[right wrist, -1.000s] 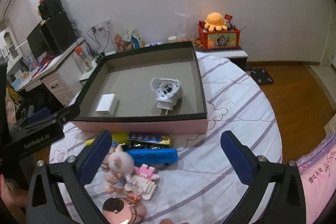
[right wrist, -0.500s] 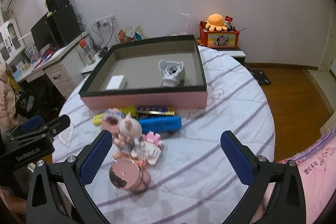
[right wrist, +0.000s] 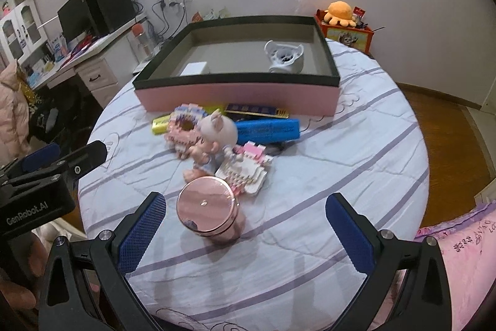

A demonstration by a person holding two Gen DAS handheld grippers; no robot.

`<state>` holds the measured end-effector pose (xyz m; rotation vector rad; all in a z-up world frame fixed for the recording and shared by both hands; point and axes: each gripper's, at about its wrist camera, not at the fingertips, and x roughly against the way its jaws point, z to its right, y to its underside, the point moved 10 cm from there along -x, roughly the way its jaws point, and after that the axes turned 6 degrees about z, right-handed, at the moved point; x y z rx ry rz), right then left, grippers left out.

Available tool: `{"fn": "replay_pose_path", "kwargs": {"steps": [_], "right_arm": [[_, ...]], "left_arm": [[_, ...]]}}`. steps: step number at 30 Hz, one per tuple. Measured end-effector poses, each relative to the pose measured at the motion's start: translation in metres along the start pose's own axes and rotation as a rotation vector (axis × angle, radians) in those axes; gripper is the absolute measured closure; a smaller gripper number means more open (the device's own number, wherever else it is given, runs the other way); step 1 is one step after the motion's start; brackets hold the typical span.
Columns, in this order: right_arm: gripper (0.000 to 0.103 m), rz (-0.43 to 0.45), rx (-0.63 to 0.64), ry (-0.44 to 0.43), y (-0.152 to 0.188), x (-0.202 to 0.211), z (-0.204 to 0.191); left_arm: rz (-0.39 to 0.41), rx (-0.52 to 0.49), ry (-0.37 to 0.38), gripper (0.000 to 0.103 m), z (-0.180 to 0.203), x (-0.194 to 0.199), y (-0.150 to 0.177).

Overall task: Organize rigid objects
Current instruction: 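Withdraw the left gripper and move the right gripper toward the rose-gold jar, then grasp the rose-gold jar with the right gripper and lift it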

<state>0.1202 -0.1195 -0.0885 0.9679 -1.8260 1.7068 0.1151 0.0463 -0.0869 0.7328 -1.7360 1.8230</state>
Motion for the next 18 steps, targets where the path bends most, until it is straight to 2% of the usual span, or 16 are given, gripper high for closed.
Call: {"fn": "replay_pose_path", "kwargs": {"steps": [8, 10, 14, 16, 18], "right_arm": [[0.0, -0.035, 0.02, 0.004, 0.011, -0.01, -0.007], [0.007, -0.046, 0.024, 0.005, 0.014, -0.014, -0.008], [0.013, -0.064, 0.03, 0.004, 0.019, -0.022, -0.012], [0.027, -0.076, 0.03, 0.004, 0.021, -0.026, -0.014], [0.035, -0.092, 0.026, -0.006, 0.025, -0.031, -0.015]], "left_arm": [[-0.021, 0.025, -0.012, 0.0, -0.01, -0.002, 0.011], [-0.023, 0.033, -0.014, 0.0, -0.012, -0.003, 0.012], [-0.028, 0.04, -0.016, 0.0, -0.015, -0.004, 0.014], [-0.034, 0.043, -0.015, 0.0, -0.017, -0.006, 0.015], [-0.04, 0.043, -0.016, 0.0, -0.017, -0.008, 0.016]]}}
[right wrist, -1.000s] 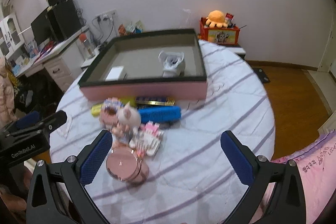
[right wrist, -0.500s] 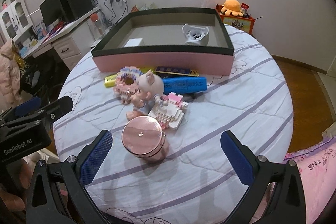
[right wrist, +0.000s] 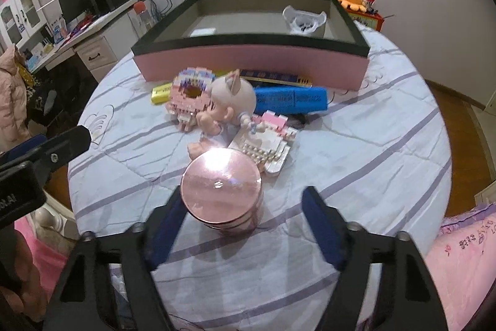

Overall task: Organize rigid objects
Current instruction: 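Grasp the rose-gold jar with the right gripper and lift it, then carry the rose-gold jar into the pink box and release it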

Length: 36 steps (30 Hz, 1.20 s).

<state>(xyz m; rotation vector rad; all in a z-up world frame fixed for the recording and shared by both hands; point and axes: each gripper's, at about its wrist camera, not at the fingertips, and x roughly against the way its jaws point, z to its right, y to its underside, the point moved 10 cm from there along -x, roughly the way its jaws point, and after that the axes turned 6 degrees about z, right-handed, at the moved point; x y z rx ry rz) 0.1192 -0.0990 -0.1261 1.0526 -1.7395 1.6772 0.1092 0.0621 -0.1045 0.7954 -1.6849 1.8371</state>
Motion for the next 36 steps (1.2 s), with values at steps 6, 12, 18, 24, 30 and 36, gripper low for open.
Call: {"fn": "replay_pose_path", "kwargs": {"steps": [6, 12, 18, 24, 30, 36], "right_arm": [[0.053, -0.008, -0.011, -0.05, 0.003, -0.007, -0.008], [0.053, 0.002, -0.027, -0.068, 0.0, -0.002, -0.005], [0.053, 0.03, -0.025, -0.068, -0.012, 0.013, -0.004], [0.053, 0.094, -0.021, -0.066, -0.046, 0.028, 0.001], [0.053, 0.141, 0.009, -0.05, -0.094, 0.019, 0.006], [0.053, 0.162, 0.035, -0.047, -0.146, -0.01, 0.007]], "left_arm": [[-0.008, 0.006, -0.004, 0.0, -0.003, -0.004, 0.001], [-0.012, 0.008, -0.005, 0.0, -0.003, -0.007, 0.0], [-0.003, 0.005, -0.004, 0.0, -0.002, -0.01, -0.006], [0.029, -0.002, 0.007, 0.0, 0.006, -0.015, -0.03], [0.06, -0.004, -0.006, 0.0, 0.01, -0.03, -0.068], [0.069, 0.007, -0.033, 0.0, 0.005, -0.057, -0.098]]}}
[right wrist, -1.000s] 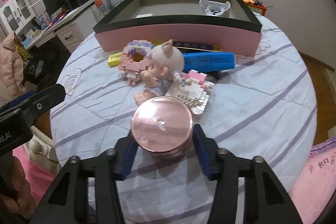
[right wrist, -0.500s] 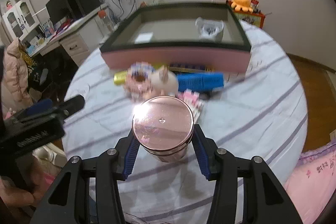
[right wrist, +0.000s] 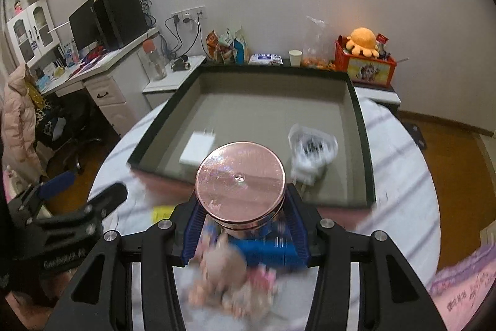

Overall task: Organize rigid objects
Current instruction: 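Carry the rose-gold jar into the pink box and release it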

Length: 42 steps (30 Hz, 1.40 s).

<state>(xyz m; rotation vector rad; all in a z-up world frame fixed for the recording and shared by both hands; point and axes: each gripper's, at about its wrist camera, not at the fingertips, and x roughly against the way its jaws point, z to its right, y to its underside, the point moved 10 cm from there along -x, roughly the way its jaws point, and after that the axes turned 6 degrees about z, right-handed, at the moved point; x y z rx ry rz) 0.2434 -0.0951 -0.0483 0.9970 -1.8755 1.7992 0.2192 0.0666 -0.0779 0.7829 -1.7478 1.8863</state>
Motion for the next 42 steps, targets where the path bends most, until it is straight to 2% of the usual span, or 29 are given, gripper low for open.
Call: {"fn": "replay_pose_path", "kwargs": {"steps": [6, 13, 26, 27, 28, 30, 35, 38, 39, 42], "right_arm": [[0.053, -0.025, 0.007, -0.008, -0.023, -0.045, 0.0], [0.053, -0.097, 0.027, -0.017, -0.01, -0.084, -0.005], [0.052, -0.187, 0.038, 0.014, 0.005, -0.106, 0.002], [0.046, -0.184, 0.037, 0.013, 0.004, -0.105, 0.002], [0.032, -0.183, 0.039, 0.014, 0.003, -0.104, 0.002], [0.022, -0.171, 0.038, 0.007, 0.001, -0.1, 0.0], [0.02, -0.137, 0.033, -0.003, -0.007, -0.087, -0.002], [0.002, -0.101, 0.017, -0.013, -0.012, -0.075, -0.002], [0.0, -0.083, 0.016, 0.011, -0.015, -0.07, 0.002], [0.0, -0.047, -0.023, -0.015, -0.022, -0.055, 0.005]], "left_arm": [[-0.009, 0.006, -0.01, 0.0, -0.003, -0.026, -0.013], [-0.039, 0.016, -0.02, 0.0, -0.01, -0.051, -0.014], [-0.054, 0.023, -0.022, 0.0, -0.014, -0.063, -0.014], [-0.055, 0.023, -0.022, 0.0, -0.014, -0.063, -0.014], [-0.056, 0.023, -0.022, 0.0, -0.014, -0.063, -0.014], [-0.053, 0.023, -0.021, 0.0, -0.014, -0.062, -0.014], [-0.035, 0.025, -0.02, 0.0, -0.014, -0.052, -0.016], [-0.017, 0.036, -0.009, 0.0, -0.015, -0.044, -0.017], [-0.014, 0.039, -0.012, 0.0, -0.015, -0.04, -0.017], [-0.001, 0.042, -0.014, 0.0, -0.017, -0.031, -0.016]]}}
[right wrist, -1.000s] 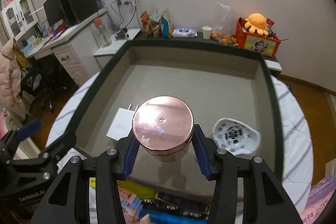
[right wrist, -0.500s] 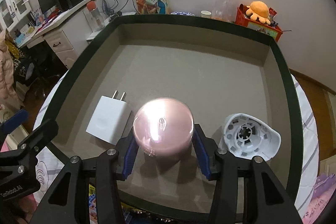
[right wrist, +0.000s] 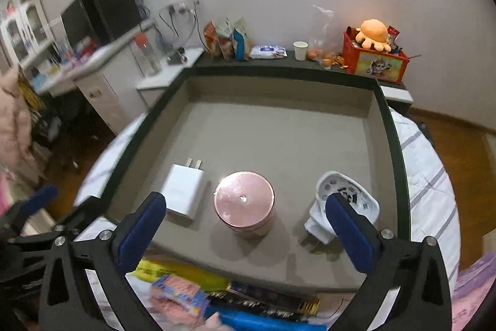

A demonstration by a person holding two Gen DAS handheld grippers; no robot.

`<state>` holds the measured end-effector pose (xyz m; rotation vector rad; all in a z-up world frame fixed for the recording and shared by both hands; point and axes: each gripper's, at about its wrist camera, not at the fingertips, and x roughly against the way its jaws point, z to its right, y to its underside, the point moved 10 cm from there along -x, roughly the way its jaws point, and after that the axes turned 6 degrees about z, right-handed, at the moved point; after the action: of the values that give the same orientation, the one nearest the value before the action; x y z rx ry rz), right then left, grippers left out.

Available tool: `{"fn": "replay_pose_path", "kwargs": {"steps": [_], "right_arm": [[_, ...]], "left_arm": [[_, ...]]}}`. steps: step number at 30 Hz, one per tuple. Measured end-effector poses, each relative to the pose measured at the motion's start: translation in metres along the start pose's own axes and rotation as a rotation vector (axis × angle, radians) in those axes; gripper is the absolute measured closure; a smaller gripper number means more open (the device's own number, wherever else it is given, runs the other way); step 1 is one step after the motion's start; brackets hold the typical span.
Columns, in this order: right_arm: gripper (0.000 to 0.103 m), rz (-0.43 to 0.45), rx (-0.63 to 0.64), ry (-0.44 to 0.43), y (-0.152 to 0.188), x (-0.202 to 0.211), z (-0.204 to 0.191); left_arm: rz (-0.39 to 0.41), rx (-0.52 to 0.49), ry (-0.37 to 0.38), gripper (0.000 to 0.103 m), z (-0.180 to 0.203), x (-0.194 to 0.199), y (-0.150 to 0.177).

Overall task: Organize rigid objects
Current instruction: 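Carry the rose-gold jar into the pink box and release it, then withdraw the right gripper and move the left gripper toward the doll figurine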

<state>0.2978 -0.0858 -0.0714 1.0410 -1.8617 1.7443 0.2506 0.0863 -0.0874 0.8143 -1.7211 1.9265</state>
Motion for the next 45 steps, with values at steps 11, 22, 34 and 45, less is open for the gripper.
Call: {"fn": "replay_pose_path", "kwargs": {"steps": [11, 22, 34, 45], "right_arm": [[0.0, 0.113, -0.05, 0.033, -0.007, 0.046, 0.015], [0.0, 0.163, -0.08, 0.101, 0.008, 0.088, 0.04], [0.0, 0.186, -0.138, 0.152, 0.039, 0.129, 0.07], [0.0, 0.115, -0.19, 0.132, 0.082, 0.122, 0.075]], "left_arm": [[0.015, -0.012, 0.006, 0.0, 0.007, 0.029, 0.011], [0.014, -0.047, 0.034, 0.0, 0.029, 0.053, 0.027], [-0.015, -0.088, 0.054, 0.0, 0.053, 0.067, 0.054], [-0.097, -0.094, 0.062, 0.0, 0.045, 0.06, 0.092]]}}
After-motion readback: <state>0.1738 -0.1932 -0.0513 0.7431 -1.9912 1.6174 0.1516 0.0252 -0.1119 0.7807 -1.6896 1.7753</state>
